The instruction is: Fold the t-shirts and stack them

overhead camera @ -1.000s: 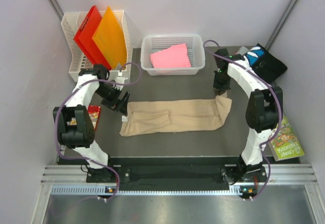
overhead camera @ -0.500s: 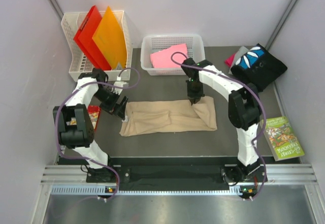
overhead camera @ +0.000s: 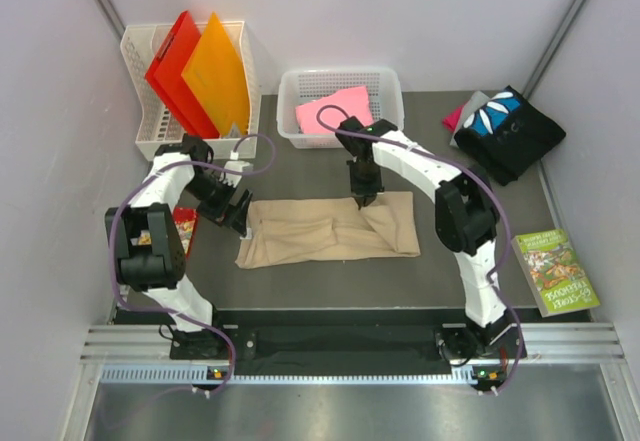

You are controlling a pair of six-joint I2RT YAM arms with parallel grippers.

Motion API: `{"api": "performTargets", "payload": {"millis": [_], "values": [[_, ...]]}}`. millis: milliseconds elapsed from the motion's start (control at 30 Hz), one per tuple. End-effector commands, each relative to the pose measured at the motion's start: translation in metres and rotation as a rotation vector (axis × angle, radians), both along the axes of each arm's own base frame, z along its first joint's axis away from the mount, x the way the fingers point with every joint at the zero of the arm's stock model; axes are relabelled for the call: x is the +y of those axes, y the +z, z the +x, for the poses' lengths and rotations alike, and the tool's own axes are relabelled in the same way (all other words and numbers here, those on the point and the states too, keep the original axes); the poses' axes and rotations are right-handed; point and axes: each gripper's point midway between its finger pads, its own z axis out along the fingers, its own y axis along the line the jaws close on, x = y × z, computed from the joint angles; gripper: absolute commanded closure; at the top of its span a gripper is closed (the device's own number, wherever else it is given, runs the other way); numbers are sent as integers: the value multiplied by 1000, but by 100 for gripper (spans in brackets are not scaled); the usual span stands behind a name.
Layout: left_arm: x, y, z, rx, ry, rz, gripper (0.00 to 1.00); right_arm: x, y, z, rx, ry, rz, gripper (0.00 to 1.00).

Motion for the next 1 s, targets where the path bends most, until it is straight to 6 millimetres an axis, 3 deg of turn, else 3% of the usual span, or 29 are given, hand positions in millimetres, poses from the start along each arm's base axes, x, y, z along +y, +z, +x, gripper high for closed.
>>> {"api": "performTargets", "payload": {"millis": [0, 233, 500, 533, 567, 600, 667, 833, 967], "values": [[0, -3, 2, -15, -10, -19, 1, 23, 0, 2, -1, 6, 38, 100], [0, -3, 2, -17, -13, -14, 1, 49, -8, -12, 16, 53, 42, 100], [-2, -3, 0, -11, -12, -28, 1, 53, -13, -23, 31, 72, 35, 99], [-3, -2, 0, -12, -12, -31, 1, 52, -17, -26, 41, 77, 30, 95], [-3, -2, 0, -10, -9, -33, 1, 52, -20, -27, 47, 75, 25, 77], [-4, -1, 0, -10, -10, -34, 1, 56, -22, -31, 66, 84, 40, 68], [-4, -1, 0, -7, -10, -36, 1, 59, -19, -30, 66, 100, 50, 57], [-4, -1, -3, 2, -7, -37, 1, 58, 9, -18, 22, 120, 48, 50], [-4, -1, -3, 5, -7, -34, 1, 27, 35, -13, -44, 80, 50, 50]]}}
